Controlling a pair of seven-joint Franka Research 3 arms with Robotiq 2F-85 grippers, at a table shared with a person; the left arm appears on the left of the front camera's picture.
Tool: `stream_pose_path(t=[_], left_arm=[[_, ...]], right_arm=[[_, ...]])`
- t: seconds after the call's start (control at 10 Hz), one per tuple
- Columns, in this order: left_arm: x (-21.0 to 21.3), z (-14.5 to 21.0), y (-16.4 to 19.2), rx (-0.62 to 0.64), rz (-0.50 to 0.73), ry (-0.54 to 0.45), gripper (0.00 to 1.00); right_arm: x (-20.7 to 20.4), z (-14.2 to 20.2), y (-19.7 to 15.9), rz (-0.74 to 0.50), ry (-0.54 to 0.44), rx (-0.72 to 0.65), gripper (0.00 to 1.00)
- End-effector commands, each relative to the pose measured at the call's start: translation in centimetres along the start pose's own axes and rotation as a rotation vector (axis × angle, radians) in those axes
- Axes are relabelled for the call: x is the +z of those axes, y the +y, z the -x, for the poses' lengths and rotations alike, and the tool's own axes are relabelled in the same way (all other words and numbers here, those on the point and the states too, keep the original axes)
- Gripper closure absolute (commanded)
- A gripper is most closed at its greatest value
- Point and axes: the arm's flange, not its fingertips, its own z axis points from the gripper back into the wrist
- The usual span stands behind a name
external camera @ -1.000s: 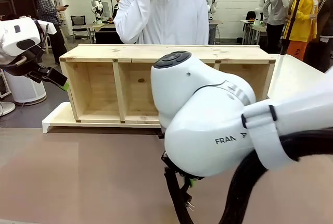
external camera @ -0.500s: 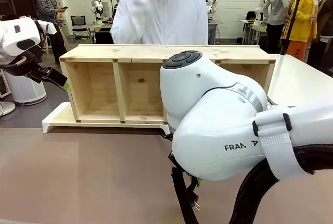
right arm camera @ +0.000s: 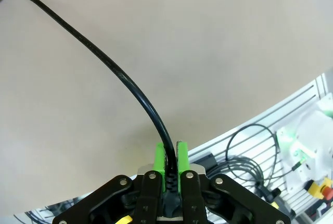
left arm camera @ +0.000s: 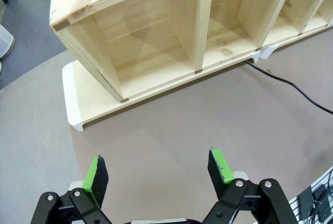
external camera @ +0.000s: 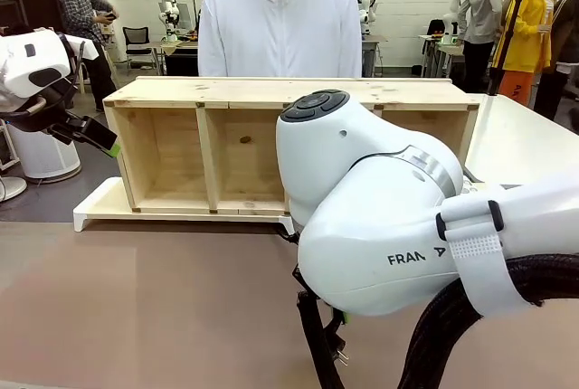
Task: Perform cable management.
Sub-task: Pull the grasped Power Cable to the location of the Power Strip.
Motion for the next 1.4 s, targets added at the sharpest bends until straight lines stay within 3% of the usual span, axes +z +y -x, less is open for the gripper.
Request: stream_pose_path(t=[0.0, 0.3, 0.7, 1.0, 1.3], left_arm=[[0.0, 0.0, 0.1, 0.008, -0.001, 0.000, 0.00], [0.0, 0.0, 0.1, 0.008, -0.001, 0.000, 0.00], [0.0, 0.0, 0.1, 0.008, -0.001, 0.000, 0.00], [0.0, 0.0, 0.1, 0.008, -0.001, 0.000, 0.00], [0.0, 0.0, 0.1, 0.008, -0.001, 0.000, 0.00]], right_arm=[[-0.3, -1.0, -2.3, 0.011, 0.013, -0.009, 0.89], [-0.3, -5.0, -9.5, 0.069, -0.003, -0.100, 0.89], [0.9, -7.8, -17.2, 0.091, -0.002, -0.235, 0.89], [1.9, -10.4, -20.9, 0.117, -0.040, -0.292, 0.89], [2.4, -14.5, -22.2, 0.165, -0.122, -0.319, 0.89]])
